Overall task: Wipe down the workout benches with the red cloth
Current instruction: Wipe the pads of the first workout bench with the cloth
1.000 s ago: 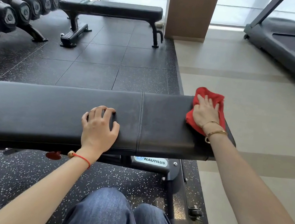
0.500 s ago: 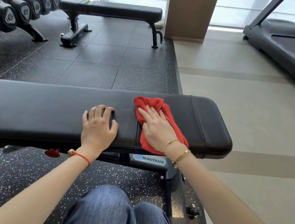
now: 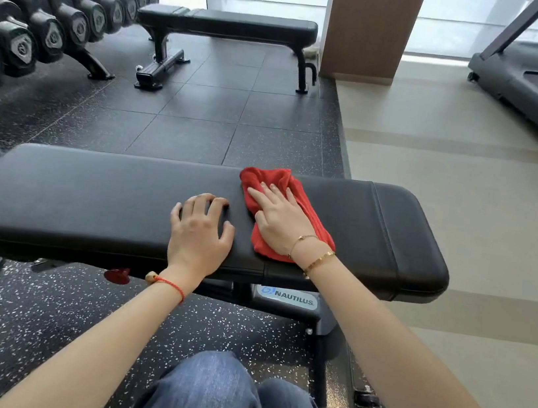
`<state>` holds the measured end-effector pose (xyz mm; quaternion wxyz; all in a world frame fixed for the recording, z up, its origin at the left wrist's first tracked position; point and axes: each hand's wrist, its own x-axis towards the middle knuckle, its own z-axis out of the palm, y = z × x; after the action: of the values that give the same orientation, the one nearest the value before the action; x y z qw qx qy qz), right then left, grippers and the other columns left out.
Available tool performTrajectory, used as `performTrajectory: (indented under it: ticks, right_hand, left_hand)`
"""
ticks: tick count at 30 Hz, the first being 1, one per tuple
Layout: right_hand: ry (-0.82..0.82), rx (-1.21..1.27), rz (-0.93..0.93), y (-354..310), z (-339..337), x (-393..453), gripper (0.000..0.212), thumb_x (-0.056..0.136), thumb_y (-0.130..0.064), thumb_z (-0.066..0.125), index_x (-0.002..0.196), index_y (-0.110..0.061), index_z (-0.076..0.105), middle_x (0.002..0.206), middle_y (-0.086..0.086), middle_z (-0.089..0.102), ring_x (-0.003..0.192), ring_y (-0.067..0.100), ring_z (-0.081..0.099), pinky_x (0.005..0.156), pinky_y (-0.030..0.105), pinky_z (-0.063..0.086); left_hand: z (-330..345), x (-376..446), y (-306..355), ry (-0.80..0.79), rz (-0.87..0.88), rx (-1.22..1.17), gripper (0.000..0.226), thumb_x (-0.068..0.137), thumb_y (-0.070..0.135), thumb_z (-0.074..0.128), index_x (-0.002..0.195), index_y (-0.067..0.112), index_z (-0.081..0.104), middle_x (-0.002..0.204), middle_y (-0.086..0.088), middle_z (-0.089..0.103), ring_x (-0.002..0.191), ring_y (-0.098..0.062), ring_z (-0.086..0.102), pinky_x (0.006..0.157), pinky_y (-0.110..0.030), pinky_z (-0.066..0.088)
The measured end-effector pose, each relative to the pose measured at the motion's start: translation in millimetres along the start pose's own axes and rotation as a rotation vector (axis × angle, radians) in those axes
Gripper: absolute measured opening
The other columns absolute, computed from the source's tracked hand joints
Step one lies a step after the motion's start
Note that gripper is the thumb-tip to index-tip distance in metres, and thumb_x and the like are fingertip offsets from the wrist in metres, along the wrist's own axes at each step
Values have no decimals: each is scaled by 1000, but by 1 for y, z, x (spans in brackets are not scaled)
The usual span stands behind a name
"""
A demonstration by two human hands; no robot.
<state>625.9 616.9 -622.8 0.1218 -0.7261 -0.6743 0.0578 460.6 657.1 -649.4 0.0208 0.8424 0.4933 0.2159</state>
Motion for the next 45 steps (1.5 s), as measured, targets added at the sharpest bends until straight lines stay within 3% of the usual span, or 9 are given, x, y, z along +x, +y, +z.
performTrajectory:
  ticks: [5, 10, 13, 16, 23, 29, 36, 39, 45]
  right_hand:
    - [72, 35, 16, 1, 5, -42, 53, 100, -35, 32, 152, -27, 23, 161, 2, 18, 149, 19, 11, 122, 38, 0]
    - [160, 392, 61, 4, -10, -51, 53, 101, -39, 34, 152, -24, 24, 158, 0, 26, 149, 14, 13, 122, 35, 5]
    - [299, 217, 247, 17, -13, -55, 65, 96, -40, 46, 151, -13, 25, 157, 6, 27, 147, 22, 18, 121, 40, 11]
    - [173, 113, 430, 32, -12, -60, 74, 93, -51, 45, 150, -8, 24, 159, 10, 20, 148, 29, 11, 122, 44, 6]
    - [217, 257, 333, 33, -5, -61, 61, 88, -51, 57, 129, -6, 52, 150, 11, 38, 144, 29, 22, 121, 45, 11]
    - [287, 313, 270, 28, -8, -50, 33, 84, -33, 68, 92, -2, 61, 104, 10, 60, 109, 28, 50, 101, 35, 36]
    - [332, 511, 313, 18, -14, -30, 24, 84, -26, 67, 79, -13, 47, 72, -6, 54, 67, 7, 52, 60, 16, 31]
    - [284, 568, 331, 14, -18, -19, 25, 84, -28, 67, 81, -11, 50, 69, -10, 56, 64, -1, 52, 58, 7, 36]
    - [30, 932, 573, -1, -47, -10, 22, 85, -21, 69, 101, -8, 62, 97, 2, 69, 90, 18, 66, 85, 37, 54]
  left_hand:
    - [2, 1, -1, -1, 7, -4, 39, 88, 35, 44, 123, 21, 56, 131, -5, 54, 127, -28, 46, 113, -51, 28]
    - [3, 1, -2, -5, -3, -1, 37, 88, 34, 47, 123, 22, 56, 130, -4, 54, 127, -27, 46, 113, -51, 29]
    - [4, 1, -1, -5, -8, -2, 37, 88, 34, 48, 121, 22, 57, 129, -4, 55, 126, -27, 47, 112, -51, 30]
    - [4, 1, -1, -7, -13, 0, 36, 88, 34, 49, 122, 21, 57, 130, -5, 54, 127, -27, 47, 112, -51, 30]
    - [1, -1, 1, -2, -15, 3, 45, 86, 37, 39, 123, 19, 57, 130, -6, 54, 126, -29, 47, 113, -52, 29]
    - [2, 0, 1, 7, -15, 4, 45, 86, 37, 41, 124, 20, 58, 129, -5, 55, 125, -27, 48, 113, -50, 29]
    - [7, 1, -3, 30, -11, -25, 45, 87, 36, 42, 125, 18, 59, 130, -5, 55, 127, -28, 49, 114, -51, 29]
    - [7, 1, -6, 25, -14, -59, 45, 87, 34, 45, 126, 18, 60, 132, -6, 56, 130, -27, 48, 116, -52, 29]
    - [-29, 6, -3, -147, -88, -230, 39, 91, 21, 58, 130, 15, 58, 137, -3, 55, 136, -23, 44, 120, -48, 25]
